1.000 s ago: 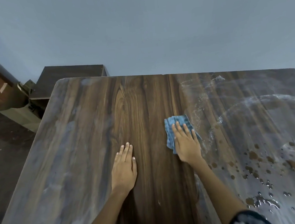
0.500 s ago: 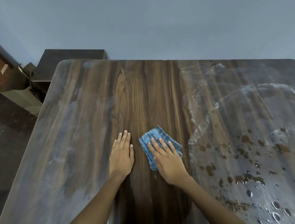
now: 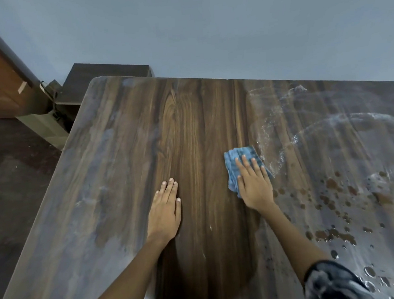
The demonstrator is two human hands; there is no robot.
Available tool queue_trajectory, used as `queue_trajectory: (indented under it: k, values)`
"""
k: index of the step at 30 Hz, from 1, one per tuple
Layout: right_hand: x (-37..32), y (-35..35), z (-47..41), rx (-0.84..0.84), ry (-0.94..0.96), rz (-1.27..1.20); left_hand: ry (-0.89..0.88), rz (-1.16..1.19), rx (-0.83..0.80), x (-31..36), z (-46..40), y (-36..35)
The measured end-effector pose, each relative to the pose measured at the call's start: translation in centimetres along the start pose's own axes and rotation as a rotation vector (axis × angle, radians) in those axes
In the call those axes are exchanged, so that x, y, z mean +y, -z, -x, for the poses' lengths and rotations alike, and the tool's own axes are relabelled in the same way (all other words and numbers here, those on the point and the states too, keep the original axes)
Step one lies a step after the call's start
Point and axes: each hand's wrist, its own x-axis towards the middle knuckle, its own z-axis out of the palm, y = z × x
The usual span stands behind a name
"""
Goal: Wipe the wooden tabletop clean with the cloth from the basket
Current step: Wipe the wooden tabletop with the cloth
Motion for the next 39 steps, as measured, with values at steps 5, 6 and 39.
queue_trajectory:
  k: [5,6,39]
  values:
    - [-4.4,0.7,-4.7,-0.109,-0.126,-0.075,0.015,-0.004,0.010,0.2,0.8,-0.1]
    - [-5.2,0.6,-4.7,-0.127,-0.088,-0.074,0.017,-0.007,0.012,0.2,0.8,-0.1]
    - [-4.4,-1.4,8.6,-0.148,0.334,-0.020,0.170,-0.005,0.089,2.4,4.0,-1.3]
